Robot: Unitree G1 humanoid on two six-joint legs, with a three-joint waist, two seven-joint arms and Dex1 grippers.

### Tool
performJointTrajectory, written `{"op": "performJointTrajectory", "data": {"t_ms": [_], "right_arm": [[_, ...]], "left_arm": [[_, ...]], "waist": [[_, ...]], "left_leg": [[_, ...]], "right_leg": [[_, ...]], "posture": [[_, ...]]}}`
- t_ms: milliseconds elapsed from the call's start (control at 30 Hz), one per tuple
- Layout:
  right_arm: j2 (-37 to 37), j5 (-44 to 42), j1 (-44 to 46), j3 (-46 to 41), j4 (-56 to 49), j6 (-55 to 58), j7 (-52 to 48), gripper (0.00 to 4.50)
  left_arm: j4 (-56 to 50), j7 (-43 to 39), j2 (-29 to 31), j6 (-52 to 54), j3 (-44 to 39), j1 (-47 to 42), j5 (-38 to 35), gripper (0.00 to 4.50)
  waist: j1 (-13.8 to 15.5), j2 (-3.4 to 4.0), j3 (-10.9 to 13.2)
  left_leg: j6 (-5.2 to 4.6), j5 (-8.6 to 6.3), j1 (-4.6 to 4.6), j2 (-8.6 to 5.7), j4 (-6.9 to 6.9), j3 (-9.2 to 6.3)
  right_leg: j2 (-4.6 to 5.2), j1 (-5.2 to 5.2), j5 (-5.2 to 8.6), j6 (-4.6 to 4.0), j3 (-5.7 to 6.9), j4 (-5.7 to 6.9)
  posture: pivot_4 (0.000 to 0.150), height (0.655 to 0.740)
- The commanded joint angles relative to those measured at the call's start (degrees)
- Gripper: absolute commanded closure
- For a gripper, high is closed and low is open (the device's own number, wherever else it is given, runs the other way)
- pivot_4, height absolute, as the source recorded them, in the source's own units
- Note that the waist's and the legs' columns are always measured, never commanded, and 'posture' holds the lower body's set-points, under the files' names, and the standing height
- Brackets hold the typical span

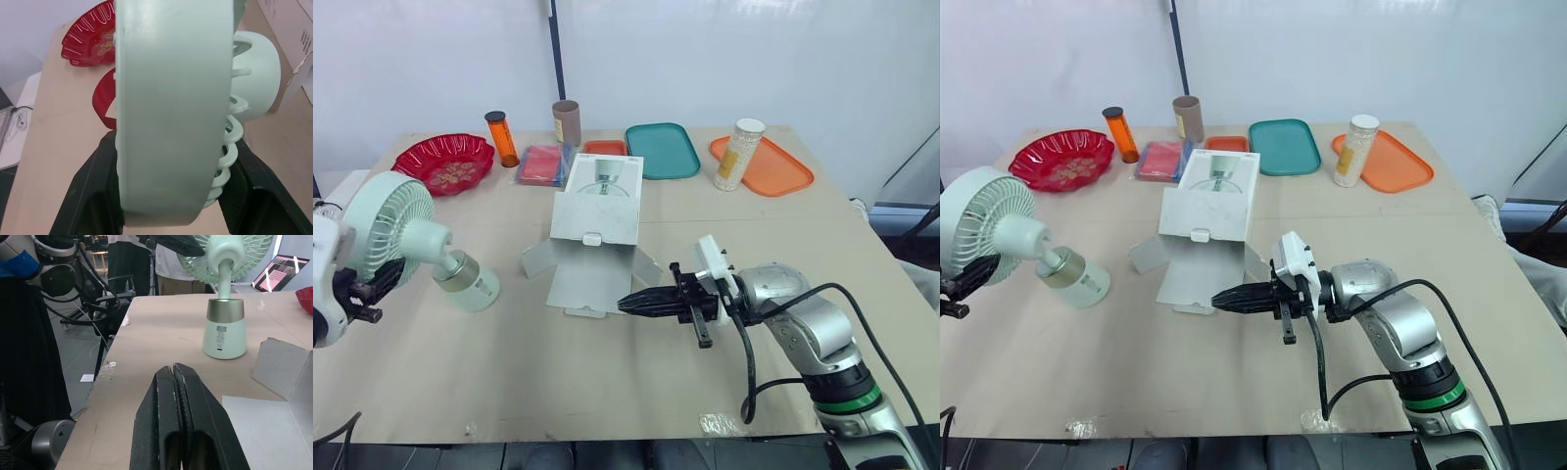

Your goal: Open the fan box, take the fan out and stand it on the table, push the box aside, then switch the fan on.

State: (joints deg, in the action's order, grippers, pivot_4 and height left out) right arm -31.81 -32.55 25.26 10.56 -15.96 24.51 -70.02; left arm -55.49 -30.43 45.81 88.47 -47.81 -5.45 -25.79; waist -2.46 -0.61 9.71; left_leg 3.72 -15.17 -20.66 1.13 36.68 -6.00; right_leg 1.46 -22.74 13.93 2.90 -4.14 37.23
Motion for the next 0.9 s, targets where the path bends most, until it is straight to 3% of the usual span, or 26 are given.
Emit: {"op": "performJointTrajectory", "data": {"t_ms": [33,900], "right_arm": [[-0.01,-1.07,0.40,-1.55,-1.58,-0.63,0.15,4.50],[0.78,-0.58,0.37,-1.03,-1.10,-2.15,0.22,4.50]], "left_arm": [[0.13,0.16,-0.60,3.05,0.61,-2.58,-0.56,2.45],[3.02,4.68,-0.82,4.03,2.98,-9.00,-1.53,2.45]], "waist": [[-0.03,0.00,0.00],[-0.10,-0.34,0.19]], "left_leg": [[0.00,0.00,0.00,0.00,-0.01,0.00],[0.02,0.01,-0.07,0.01,-0.05,-0.02]], "right_leg": [[0.00,0.00,0.01,0.00,0.00,0.00],[0.00,-0.09,0.03,0.00,0.00,-0.03]], "posture": [[0.150,0.7400],[0.150,0.7400]]}}
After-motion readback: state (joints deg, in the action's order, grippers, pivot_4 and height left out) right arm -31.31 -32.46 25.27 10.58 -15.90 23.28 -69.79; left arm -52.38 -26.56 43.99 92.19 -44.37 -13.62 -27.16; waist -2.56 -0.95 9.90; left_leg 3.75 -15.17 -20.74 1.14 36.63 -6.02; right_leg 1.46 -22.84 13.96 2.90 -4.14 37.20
